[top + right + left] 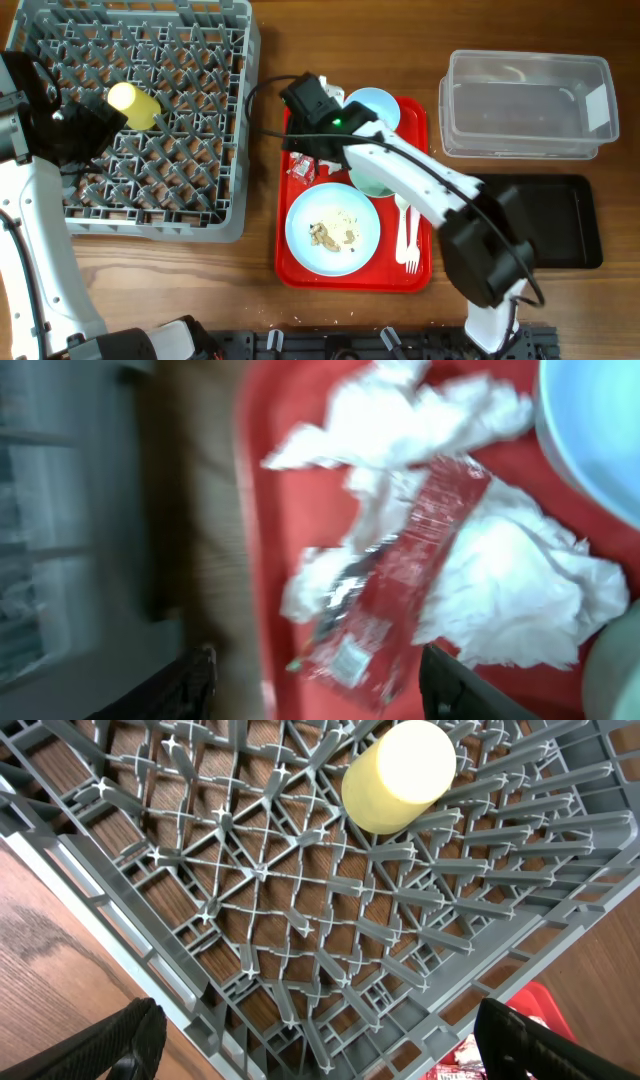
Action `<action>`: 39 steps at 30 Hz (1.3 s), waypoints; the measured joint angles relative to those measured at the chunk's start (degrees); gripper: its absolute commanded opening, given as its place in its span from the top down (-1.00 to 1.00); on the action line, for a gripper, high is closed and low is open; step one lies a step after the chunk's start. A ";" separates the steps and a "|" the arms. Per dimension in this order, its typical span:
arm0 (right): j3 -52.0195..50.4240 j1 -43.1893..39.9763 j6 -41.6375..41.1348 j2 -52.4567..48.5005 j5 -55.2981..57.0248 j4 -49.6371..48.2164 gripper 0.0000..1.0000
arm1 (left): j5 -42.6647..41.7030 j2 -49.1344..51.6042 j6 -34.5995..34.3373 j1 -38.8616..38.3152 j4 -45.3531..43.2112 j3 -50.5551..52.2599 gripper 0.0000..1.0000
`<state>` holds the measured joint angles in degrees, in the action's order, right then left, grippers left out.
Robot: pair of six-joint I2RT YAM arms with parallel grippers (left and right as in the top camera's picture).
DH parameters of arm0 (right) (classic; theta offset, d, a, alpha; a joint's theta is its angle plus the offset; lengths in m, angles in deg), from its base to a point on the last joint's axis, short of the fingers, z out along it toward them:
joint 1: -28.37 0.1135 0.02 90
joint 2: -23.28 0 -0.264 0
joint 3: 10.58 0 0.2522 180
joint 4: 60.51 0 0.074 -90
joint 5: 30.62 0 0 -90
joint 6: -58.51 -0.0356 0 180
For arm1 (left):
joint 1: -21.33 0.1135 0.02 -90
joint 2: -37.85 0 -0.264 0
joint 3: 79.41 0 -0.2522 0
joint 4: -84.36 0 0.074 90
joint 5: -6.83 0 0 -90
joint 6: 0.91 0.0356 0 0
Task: Sort waste into correct bins and load items into the dishwasher rack
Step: 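Reach the right gripper to the red wrapper and grasp it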
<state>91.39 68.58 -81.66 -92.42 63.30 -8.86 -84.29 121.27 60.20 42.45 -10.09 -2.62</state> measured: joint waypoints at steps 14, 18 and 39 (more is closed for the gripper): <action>-0.55 0.00 -3.17 -4.48 3.69 -0.63 -0.14 | 0.00 0.00 0.00 0.00 0.02 0.00 -1.00; -0.52 0.00 -3.19 -5.20 3.69 -0.72 0.04 | 0.00 0.00 0.00 0.00 0.00 0.00 -1.00; -0.28 -0.61 -2.64 -5.09 4.02 2.19 0.91 | 0.02 0.00 0.00 0.00 0.02 0.00 -1.00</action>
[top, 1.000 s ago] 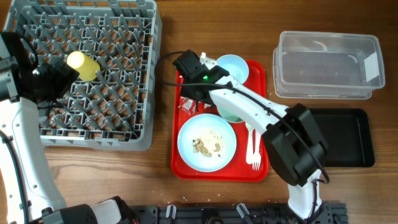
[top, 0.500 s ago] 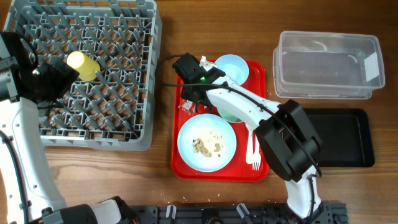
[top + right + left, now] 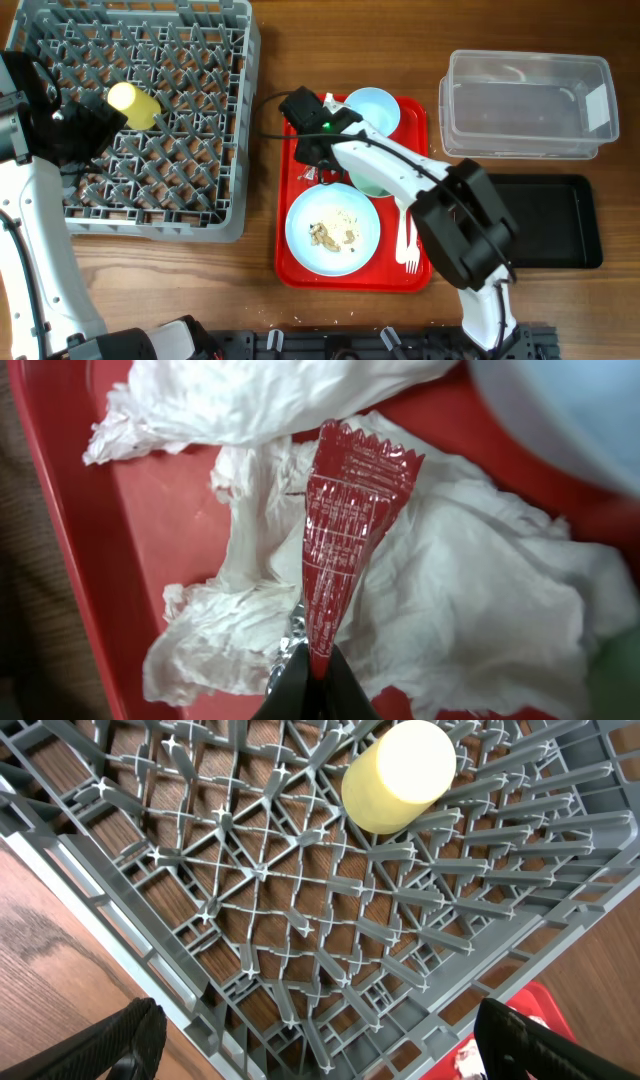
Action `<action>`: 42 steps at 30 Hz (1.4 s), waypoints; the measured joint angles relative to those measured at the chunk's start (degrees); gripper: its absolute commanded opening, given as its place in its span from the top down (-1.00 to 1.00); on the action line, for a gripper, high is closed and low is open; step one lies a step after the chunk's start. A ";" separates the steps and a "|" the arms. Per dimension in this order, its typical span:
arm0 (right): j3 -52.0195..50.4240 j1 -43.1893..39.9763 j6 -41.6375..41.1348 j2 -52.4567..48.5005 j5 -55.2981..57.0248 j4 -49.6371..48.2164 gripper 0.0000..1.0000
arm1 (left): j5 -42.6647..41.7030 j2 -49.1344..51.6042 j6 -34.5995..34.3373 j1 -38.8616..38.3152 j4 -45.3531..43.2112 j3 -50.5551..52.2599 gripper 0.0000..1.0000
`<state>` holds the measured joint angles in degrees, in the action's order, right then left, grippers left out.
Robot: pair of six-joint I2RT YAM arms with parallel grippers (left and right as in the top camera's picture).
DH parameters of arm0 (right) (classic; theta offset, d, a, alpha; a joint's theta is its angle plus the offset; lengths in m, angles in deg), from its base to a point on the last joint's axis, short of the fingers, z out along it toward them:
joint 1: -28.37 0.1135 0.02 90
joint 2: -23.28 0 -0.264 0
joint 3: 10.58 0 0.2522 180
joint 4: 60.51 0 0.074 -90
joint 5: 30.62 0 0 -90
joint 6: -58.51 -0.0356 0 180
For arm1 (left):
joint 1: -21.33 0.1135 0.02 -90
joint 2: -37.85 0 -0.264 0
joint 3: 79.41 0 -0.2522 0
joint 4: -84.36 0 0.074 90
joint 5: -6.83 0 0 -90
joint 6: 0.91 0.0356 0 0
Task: Sort waste into correct bins and load items into the dishwasher rack
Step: 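Reach the right gripper to the red wrapper and grasp it, then drop the red wrapper into the clear plastic bin with the right gripper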
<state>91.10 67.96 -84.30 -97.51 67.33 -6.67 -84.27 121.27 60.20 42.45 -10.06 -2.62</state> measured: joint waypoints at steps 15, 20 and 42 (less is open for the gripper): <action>1.14 -15.76 1.92 22.36 0.04 2.12 0.91 | -0.02 0.00 -0.02 0.00 0.00 0.00 -1.00; 1.14 -30.45 1.97 22.67 0.04 2.43 0.91 | 0.00 0.00 -0.02 0.00 -0.02 0.00 -1.00; 1.11 -38.71 24.79 22.62 -40.96 -3.72 -0.43 | -0.02 0.00 -0.17 0.00 0.00 0.00 -1.00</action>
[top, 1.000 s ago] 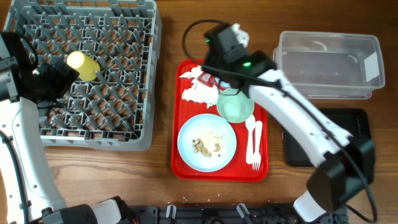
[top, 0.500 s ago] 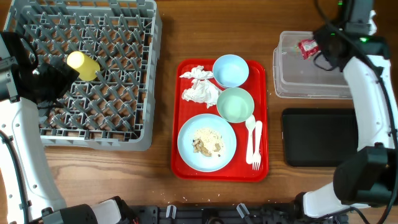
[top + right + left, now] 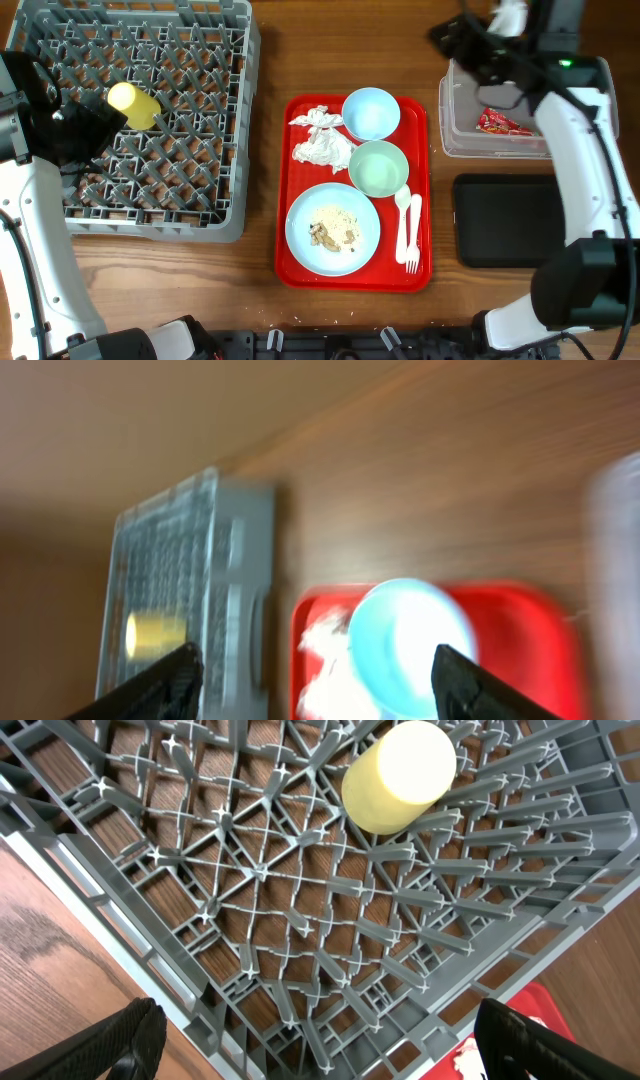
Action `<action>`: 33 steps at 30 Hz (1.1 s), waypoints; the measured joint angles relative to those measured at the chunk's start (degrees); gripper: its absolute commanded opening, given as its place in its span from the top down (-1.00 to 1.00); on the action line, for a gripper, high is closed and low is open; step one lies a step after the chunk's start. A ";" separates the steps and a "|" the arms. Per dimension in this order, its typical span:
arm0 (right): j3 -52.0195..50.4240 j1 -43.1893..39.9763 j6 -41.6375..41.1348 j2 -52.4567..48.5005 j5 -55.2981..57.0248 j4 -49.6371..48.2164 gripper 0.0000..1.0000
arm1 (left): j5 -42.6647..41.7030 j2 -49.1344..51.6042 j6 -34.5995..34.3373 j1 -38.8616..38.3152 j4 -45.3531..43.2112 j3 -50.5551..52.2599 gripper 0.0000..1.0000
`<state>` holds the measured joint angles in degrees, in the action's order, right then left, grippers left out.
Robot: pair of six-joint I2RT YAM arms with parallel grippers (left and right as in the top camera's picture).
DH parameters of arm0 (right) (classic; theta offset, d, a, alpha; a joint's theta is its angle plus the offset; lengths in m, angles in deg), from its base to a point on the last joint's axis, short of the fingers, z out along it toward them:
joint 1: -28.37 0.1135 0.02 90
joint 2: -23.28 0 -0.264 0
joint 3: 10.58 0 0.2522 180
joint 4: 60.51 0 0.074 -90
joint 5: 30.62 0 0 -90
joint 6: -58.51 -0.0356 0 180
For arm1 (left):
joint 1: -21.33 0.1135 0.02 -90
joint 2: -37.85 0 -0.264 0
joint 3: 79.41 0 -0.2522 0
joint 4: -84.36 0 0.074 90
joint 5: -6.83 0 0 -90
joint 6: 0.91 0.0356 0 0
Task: Sort waste into correct bins and load items into the dishwasher rack
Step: 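Drop the red wrapper into the clear plastic bin with the right gripper, then grasp the crumpled white napkin on the tray with the right gripper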
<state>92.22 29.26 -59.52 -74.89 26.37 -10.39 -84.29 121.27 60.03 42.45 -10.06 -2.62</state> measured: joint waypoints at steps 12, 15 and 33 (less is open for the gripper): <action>-0.04 36.20 -5.11 -10.12 32.39 6.05 -0.72 | 0.00 0.00 0.00 0.00 0.00 0.00 -1.00; -0.04 36.79 -7.45 -16.37 35.47 4.31 -0.66 | 0.00 0.00 0.00 0.00 0.00 0.00 -0.99; -0.07 36.68 -10.34 -25.75 37.94 1.79 0.91 | 0.00 0.00 0.00 0.00 0.00 0.00 -1.00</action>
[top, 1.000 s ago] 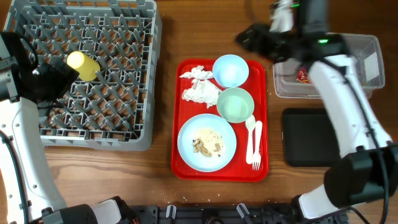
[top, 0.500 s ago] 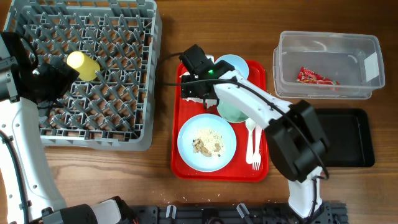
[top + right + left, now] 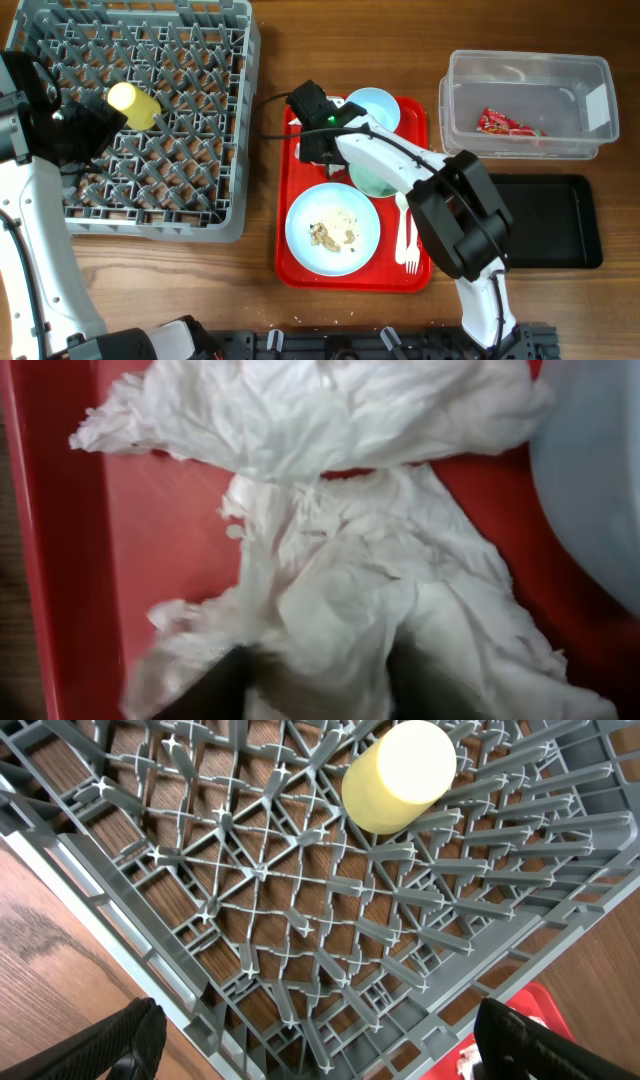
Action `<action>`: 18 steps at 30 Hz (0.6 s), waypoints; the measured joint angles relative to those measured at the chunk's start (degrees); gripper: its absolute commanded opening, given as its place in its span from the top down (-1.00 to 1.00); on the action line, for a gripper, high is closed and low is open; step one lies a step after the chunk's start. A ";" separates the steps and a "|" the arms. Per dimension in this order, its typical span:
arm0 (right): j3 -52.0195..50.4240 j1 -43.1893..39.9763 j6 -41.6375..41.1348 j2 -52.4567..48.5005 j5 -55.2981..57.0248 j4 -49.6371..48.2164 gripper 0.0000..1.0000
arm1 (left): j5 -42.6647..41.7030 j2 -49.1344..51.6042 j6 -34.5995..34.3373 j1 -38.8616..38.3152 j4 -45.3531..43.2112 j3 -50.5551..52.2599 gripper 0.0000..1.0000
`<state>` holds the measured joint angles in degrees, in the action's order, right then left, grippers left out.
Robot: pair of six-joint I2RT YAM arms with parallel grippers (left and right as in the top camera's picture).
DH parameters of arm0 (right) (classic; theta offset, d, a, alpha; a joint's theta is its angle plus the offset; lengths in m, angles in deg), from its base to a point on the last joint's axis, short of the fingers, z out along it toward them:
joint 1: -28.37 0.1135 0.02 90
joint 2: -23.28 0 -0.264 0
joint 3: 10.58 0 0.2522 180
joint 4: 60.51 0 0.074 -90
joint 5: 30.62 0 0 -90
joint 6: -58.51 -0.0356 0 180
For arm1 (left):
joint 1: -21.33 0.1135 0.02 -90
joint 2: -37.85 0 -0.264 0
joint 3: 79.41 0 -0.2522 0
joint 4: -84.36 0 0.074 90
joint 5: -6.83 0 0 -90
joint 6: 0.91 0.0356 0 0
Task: Sort waste into correct bins and load items into the dishwasher rack
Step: 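Grasp the crumpled white napkin on the tray with the right gripper, then drop the napkin into the clear plastic bin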
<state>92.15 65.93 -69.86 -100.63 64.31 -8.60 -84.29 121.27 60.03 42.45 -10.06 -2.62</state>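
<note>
Crumpled white napkins (image 3: 330, 560) lie at the back left of the red tray (image 3: 300, 262). My right gripper (image 3: 320, 672) is low over them, open, its blurred fingers (image 3: 225, 682) straddling a fold of napkin; from overhead the right gripper (image 3: 318, 146) hides most of the napkins. A red sauce packet (image 3: 505, 122) lies in the clear bin (image 3: 590, 70). One yellow cup (image 3: 135, 105) lies in the grey dishwasher rack (image 3: 230, 150). My left gripper (image 3: 320, 1055) hangs open above the rack's near corner, holding nothing.
The tray also holds a pale blue bowl (image 3: 375, 108), a green bowl (image 3: 380, 172), a plate with food scraps (image 3: 333, 230) and a white fork and spoon (image 3: 407, 225). A black tray (image 3: 560, 225) sits in front of the clear bin.
My right gripper was up by the clear bin, open, with the red packet lying inside. It is now back at the tray, down around the white napkins. The left arm has not moved.
My right gripper was open over the red packet on the napkins. Then it was shut on the packet. Then it stood open at the clear bin with the packet inside. Now it straddles the napkins. The left gripper stayed open over the rack throughout.
</note>
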 measured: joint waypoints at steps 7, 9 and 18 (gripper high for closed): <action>4.09 -1.05 -0.24 3.21 -4.33 3.10 0.91 | 0.00 0.00 0.00 0.00 0.00 0.00 -1.00; 5.29 -2.89 -0.24 8.94 -4.96 3.45 0.91 | 0.00 0.00 0.00 0.00 0.00 0.00 -1.00; 7.74 -24.63 -0.24 28.70 -0.92 7.89 0.92 | 0.00 0.00 0.00 0.00 0.00 0.00 -1.00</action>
<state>99.89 41.30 -70.10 -71.94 63.39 -0.71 -84.29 121.27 60.03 42.45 -10.06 -2.62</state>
